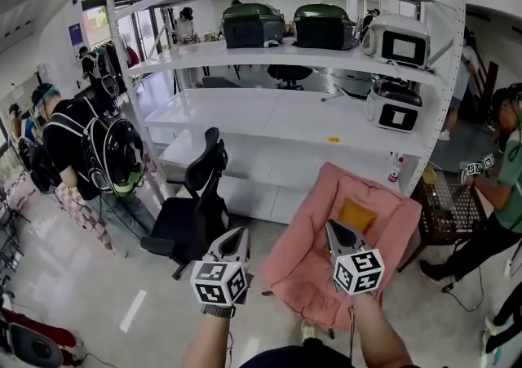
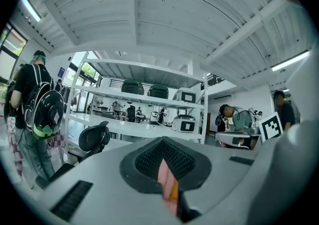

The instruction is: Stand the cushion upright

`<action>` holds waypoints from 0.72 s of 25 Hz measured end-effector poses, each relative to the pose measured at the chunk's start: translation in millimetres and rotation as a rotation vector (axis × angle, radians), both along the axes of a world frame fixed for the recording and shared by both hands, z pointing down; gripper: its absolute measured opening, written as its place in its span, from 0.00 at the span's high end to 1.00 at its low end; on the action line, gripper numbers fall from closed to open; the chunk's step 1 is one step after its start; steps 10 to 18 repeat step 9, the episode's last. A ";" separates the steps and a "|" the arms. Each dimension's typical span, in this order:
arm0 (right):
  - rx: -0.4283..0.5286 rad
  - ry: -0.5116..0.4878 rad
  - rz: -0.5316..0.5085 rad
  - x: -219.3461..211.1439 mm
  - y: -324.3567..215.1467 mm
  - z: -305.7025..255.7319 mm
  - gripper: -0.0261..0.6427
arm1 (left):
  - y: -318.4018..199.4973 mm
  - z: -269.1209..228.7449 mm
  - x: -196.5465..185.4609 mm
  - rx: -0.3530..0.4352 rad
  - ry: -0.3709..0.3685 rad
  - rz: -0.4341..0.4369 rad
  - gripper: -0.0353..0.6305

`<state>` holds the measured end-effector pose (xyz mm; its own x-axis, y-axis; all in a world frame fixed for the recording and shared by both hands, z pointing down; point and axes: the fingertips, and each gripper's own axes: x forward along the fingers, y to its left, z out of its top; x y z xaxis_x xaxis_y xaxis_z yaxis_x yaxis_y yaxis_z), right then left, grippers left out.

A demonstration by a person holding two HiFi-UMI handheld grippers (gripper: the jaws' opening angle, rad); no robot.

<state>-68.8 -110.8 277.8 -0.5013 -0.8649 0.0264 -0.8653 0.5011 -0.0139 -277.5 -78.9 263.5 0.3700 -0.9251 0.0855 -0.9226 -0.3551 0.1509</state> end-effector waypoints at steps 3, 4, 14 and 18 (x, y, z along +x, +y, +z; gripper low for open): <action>-0.005 0.002 -0.002 -1.3 -2.1 2.2 0.95 | -1.4 -0.7 -0.7 0.003 0.004 -0.002 0.94; -0.007 0.003 -0.003 -1.6 -2.7 3.1 0.95 | -1.8 -0.4 -0.7 0.003 0.005 -0.002 0.94; -0.013 0.005 -0.004 -1.4 -6.0 5.7 0.96 | -5.4 3.4 -0.2 -0.003 0.007 -0.001 0.94; -0.013 0.005 -0.004 -1.4 -6.0 5.7 0.96 | -5.4 3.4 -0.2 -0.003 0.007 -0.001 0.94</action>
